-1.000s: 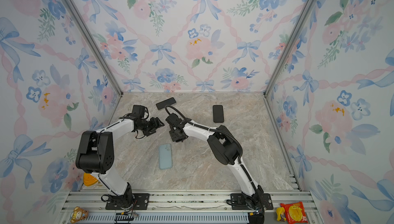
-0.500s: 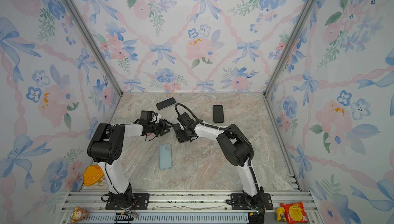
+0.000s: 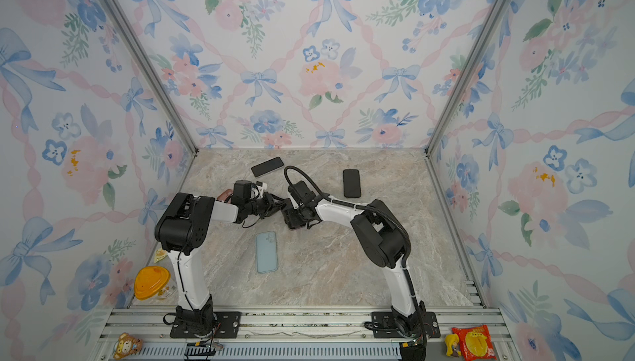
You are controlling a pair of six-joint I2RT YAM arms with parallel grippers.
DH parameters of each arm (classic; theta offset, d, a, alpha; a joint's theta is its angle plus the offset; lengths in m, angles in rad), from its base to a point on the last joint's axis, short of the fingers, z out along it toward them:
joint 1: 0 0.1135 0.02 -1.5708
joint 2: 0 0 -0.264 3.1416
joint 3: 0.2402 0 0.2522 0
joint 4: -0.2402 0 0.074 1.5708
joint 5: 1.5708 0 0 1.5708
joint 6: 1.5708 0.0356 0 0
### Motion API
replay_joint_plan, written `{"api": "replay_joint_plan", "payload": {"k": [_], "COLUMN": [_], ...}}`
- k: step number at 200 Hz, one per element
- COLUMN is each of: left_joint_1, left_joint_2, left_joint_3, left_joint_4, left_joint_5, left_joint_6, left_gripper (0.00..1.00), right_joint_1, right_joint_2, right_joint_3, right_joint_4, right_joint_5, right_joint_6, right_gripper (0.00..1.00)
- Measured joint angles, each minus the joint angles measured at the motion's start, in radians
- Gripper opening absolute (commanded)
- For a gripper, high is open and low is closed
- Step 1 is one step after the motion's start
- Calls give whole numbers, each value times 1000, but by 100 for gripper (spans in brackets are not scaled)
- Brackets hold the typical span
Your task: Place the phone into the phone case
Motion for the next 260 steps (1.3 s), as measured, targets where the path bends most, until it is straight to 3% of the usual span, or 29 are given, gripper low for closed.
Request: {"api": "replay_joint_plan", "payload": {"k": [36, 79, 112, 139, 178, 218, 260], "left_joint_1": [0, 0, -3, -15, -49, -91, -116], "left_joint_2": [6, 6, 7, -6, -27, -54, -100], "left_joint_3": [-12, -38, -60, -108, -185, -203, -227], "left_joint_4": [22, 87, 147, 209, 333, 441, 567], "left_joint_5": [0, 11, 33, 29, -21, -84, -128], "left_joint_6": [-10, -46, -97, -152, -302, -437, -533], "left_gripper": [19, 14, 9, 4, 0, 0, 0], "right_joint_1": [-3, -18, -53, -111, -173, -176, -176], "right_joint_2": [0, -4, -50, -217, -510, -515, -420], "right_joint_3": [0, 0, -16, -138, -541, -814, -909], "right_joint_4": [0, -4, -28, 24, 401, 773, 1139], "right_joint_5": [0, -36, -65, -68, -125, -178, -191], "right_joint_6": [0, 13, 95, 284, 687, 1009, 1215], "right_gripper": [63, 82, 89, 88, 82, 77, 68]}}
